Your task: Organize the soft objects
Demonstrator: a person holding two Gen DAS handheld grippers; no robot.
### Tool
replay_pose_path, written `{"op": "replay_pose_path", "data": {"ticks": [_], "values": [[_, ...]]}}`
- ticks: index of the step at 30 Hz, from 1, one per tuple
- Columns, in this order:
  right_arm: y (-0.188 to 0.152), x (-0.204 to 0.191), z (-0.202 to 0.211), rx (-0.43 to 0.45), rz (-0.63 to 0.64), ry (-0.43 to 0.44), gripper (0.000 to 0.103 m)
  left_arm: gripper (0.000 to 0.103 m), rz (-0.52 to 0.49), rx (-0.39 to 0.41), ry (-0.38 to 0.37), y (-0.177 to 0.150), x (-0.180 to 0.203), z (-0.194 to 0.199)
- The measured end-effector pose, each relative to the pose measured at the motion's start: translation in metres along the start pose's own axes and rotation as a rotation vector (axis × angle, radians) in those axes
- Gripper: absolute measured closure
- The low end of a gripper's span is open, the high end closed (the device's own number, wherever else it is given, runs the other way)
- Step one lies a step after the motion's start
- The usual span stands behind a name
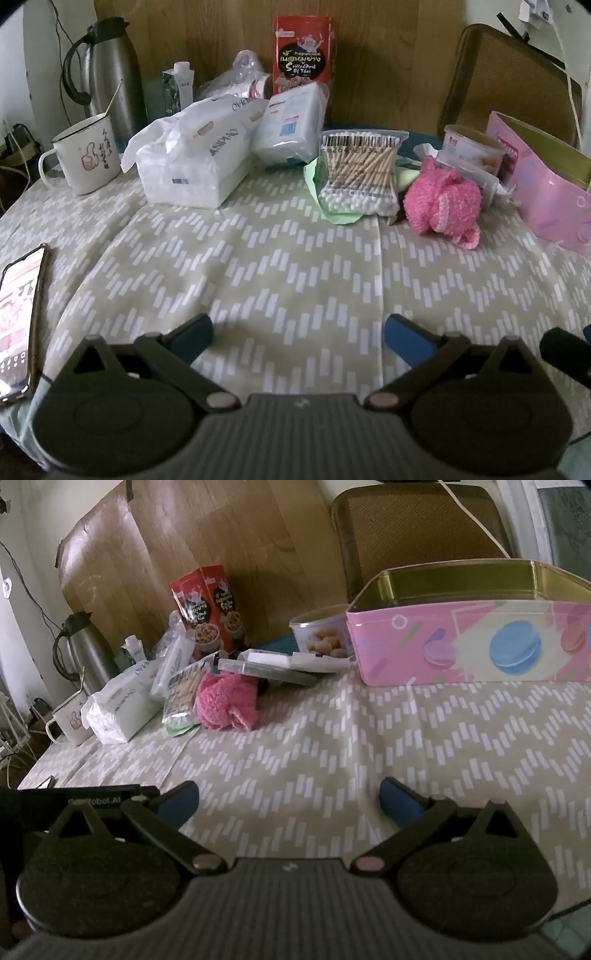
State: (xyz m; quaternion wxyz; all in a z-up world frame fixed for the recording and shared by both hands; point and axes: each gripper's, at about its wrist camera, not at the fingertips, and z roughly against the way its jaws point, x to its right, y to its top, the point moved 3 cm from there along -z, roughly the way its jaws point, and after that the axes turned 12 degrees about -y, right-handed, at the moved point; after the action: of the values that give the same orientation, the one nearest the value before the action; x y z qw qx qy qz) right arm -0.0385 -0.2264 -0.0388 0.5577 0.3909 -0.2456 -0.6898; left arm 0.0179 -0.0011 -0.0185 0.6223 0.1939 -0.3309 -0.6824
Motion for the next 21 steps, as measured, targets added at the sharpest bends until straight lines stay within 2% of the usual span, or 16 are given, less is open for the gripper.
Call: {"op": "replay_pose_path", "data": {"ticks": [9,21], "values": [[0.001,-0.005,-0.002,0.01,0.039,-0.016,0.0,0.0,-0.013,0.066,0.007,-0.006,0.002,0.005],[0.0,-0.015,-0.008,0.016,0.097,-0.063,0.0,0.0,-0.031,0.092,-0.002,-0.006,0.0,0.001]]}}
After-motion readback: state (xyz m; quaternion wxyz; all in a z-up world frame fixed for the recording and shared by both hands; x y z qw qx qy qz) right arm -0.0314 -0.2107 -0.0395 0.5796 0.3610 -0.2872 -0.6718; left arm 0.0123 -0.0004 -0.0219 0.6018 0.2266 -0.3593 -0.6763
